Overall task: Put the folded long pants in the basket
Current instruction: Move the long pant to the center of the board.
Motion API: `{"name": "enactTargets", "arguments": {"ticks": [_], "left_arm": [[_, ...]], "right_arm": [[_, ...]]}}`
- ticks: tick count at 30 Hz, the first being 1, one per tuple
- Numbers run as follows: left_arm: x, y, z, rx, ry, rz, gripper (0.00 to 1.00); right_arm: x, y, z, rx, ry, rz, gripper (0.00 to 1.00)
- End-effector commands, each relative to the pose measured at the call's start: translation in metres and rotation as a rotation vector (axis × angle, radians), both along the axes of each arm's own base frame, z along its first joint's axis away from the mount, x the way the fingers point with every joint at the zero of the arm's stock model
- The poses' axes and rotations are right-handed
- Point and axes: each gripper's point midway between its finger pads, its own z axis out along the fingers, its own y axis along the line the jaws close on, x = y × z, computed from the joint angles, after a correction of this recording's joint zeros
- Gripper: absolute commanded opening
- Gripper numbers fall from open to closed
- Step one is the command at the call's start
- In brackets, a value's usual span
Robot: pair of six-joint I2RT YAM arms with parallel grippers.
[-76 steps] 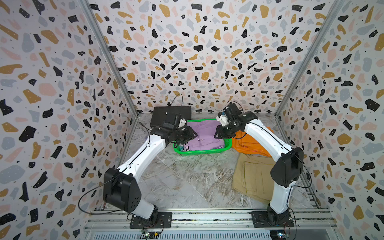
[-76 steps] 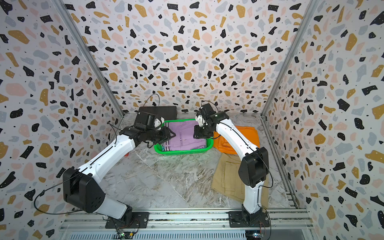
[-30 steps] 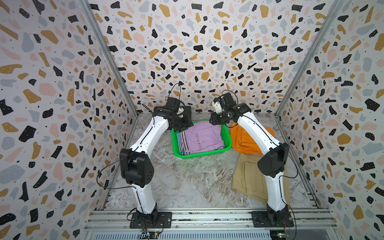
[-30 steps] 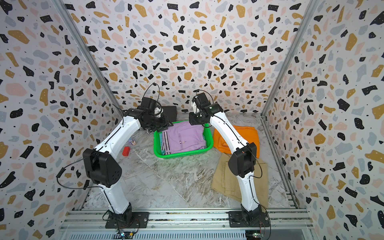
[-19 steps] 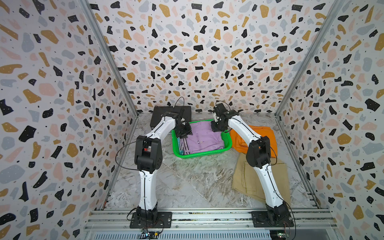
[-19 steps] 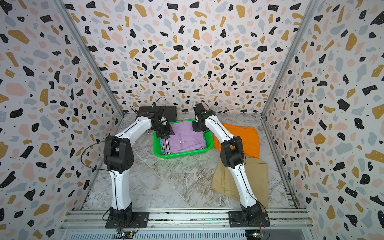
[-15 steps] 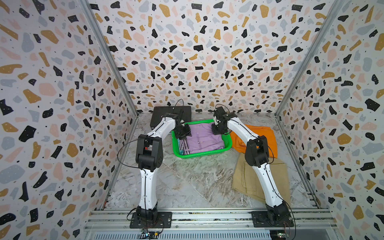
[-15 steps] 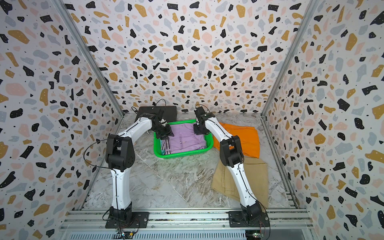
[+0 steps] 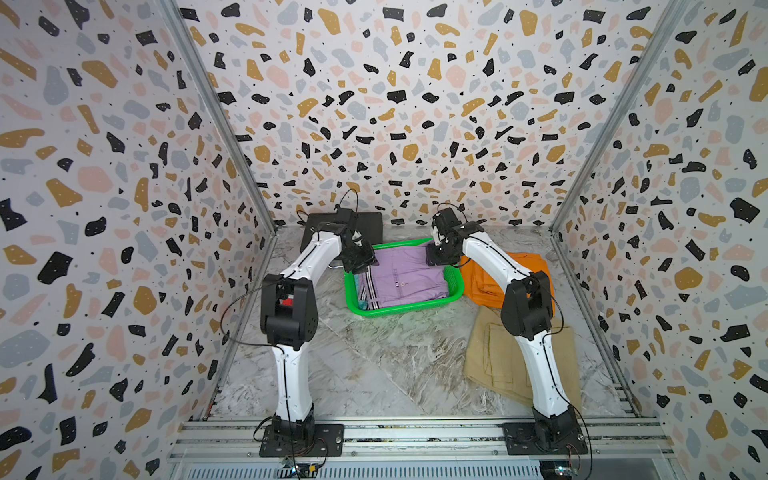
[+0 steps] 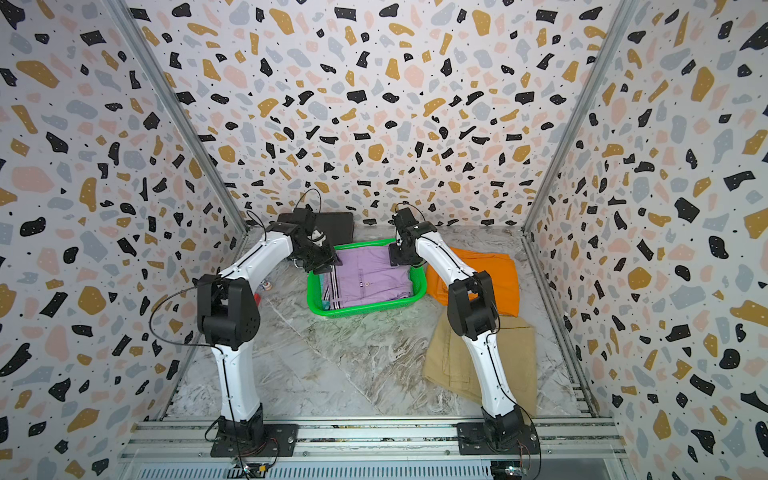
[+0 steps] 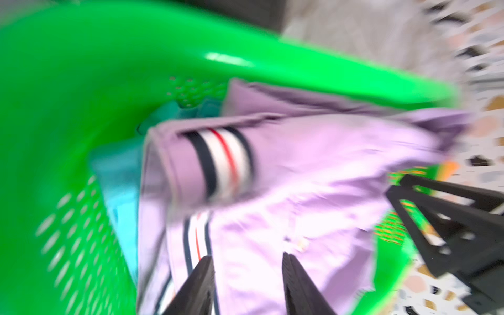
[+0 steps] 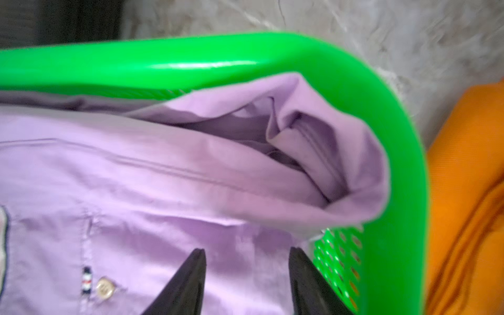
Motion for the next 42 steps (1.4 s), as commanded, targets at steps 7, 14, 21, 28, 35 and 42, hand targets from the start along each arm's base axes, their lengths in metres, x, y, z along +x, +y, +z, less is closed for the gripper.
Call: {"name": "enactTargets", "arguments": {"ticks": [7, 14, 21, 28, 35, 42], "left_arm": [[-0.130, -0.054, 0.114, -0.141, -0.245, -0.130, 1.00], [-0.250, -0.118, 0.008, -0.227, -0.108, -0.285, 1.00], [-0.289, -0.157, -0.073, -0.016, -0.068, -0.551, 1.00], [-0.291, -0.206, -0.121, -0.008, 0.025, -0.699, 0.98], [-0.299, -0.235, -0.133, -0.037, 0.094, -0.777, 0.97], [-0.297, -0.244, -0.158, 0.003, 0.177, -0.772, 0.95]], "right_arm": [[-0.074, -0.045, 0.154, 0.182, -0.220, -0.066, 0.84], [-0.137, -0.109, 0.146, 0.182, -0.271, -0.167, 0.97], [-0.160, -0.149, 0.130, 0.164, -0.270, -0.267, 1.00], [-0.168, -0.159, 0.139, 0.192, -0.291, -0.277, 1.00], [-0.174, -0.169, 0.159, 0.188, -0.341, -0.280, 1.00], [-0.168, -0.163, 0.169, 0.215, -0.329, -0.272, 1.00]]}}
